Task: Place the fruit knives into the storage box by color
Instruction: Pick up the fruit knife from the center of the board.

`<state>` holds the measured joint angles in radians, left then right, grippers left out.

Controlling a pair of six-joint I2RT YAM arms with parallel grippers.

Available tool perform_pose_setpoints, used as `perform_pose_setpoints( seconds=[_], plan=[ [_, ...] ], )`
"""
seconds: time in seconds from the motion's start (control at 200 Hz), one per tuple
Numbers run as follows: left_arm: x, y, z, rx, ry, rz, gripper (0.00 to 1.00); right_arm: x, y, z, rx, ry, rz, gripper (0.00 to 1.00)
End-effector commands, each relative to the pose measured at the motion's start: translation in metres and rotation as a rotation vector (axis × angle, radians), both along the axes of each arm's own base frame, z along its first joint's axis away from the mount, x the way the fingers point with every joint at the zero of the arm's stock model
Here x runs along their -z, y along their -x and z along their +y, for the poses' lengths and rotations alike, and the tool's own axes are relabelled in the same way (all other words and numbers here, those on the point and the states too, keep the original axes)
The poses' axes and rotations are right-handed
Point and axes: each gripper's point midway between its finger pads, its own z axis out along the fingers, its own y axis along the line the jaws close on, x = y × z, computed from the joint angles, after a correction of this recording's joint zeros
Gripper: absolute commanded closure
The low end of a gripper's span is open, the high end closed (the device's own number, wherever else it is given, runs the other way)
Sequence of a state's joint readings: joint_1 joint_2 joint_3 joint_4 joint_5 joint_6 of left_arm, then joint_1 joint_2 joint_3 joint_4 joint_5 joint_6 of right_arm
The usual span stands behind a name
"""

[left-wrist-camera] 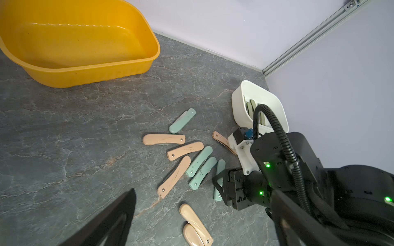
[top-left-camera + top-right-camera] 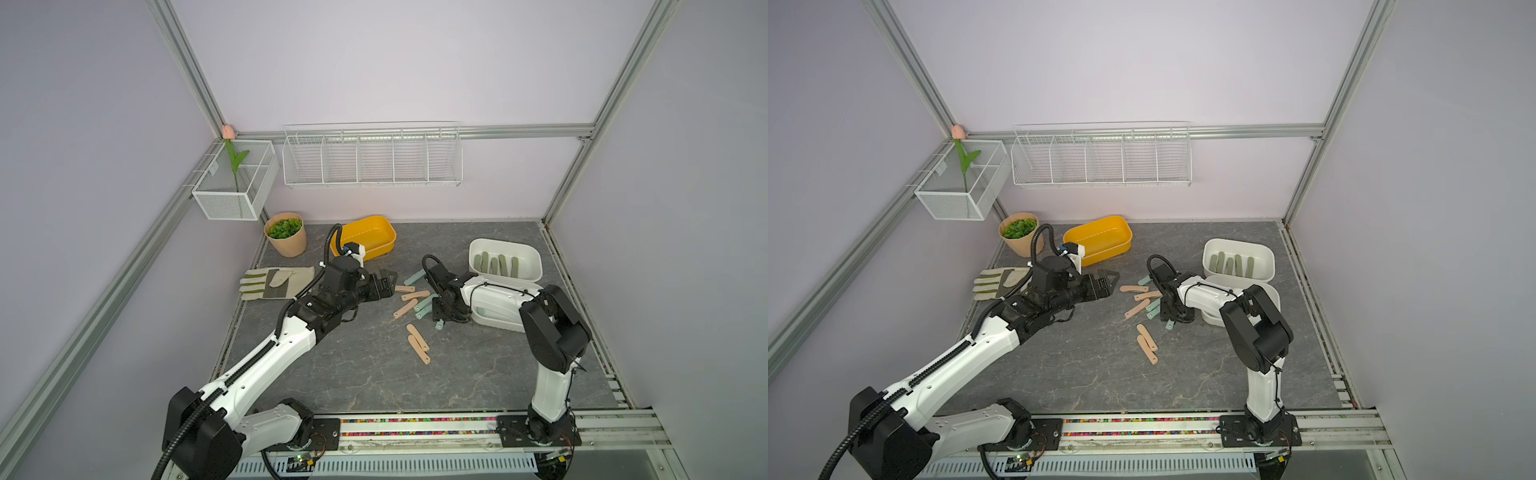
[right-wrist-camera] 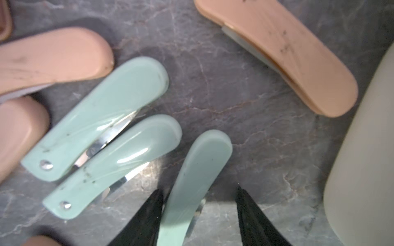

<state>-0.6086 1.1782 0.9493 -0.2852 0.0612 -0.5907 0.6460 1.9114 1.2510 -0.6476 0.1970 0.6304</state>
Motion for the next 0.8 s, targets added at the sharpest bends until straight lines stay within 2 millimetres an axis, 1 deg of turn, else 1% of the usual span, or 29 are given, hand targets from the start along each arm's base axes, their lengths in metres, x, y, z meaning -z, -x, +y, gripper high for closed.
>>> perform_pose_setpoints(
  seconds=[0.0, 0.2, 0.28, 0.345, 0.5, 0.65, 0.795],
  plan=[
    [0.005, -0.002, 0.000, -0.003, 0.007, 0.009, 0.01, 0.013, -0.001, 0.007, -0.027, -0.026, 0.038, 0.48],
    [0.003, -0.003, -0.002, 0.000, 0.014, 0.008, 0.01, 0.014, -0.004, 0.011, -0.064, -0.020, 0.042, 0.57],
    [0.003, -0.004, -0.003, 0.002, 0.017, 0.008, 0.01, 0.015, -0.005, 0.010, -0.072, -0.012, 0.040, 0.58],
    [0.002, -0.004, -0.005, 0.005, 0.022, 0.009, 0.01, 0.015, -0.006, 0.009, -0.078, -0.001, 0.037, 0.61],
    [0.003, -0.004, -0.006, 0.005, 0.031, 0.014, 0.01, 0.018, -0.007, 0.004, -0.079, 0.032, 0.038, 0.61],
    [0.002, -0.005, -0.007, 0.006, 0.041, 0.016, 0.01, 0.020, -0.009, -0.001, -0.068, 0.058, 0.041, 0.54],
    [0.001, -0.005, -0.008, 0.007, 0.044, 0.016, 0.01, 0.022, -0.012, -0.001, -0.060, 0.054, 0.042, 0.53]
  ],
)
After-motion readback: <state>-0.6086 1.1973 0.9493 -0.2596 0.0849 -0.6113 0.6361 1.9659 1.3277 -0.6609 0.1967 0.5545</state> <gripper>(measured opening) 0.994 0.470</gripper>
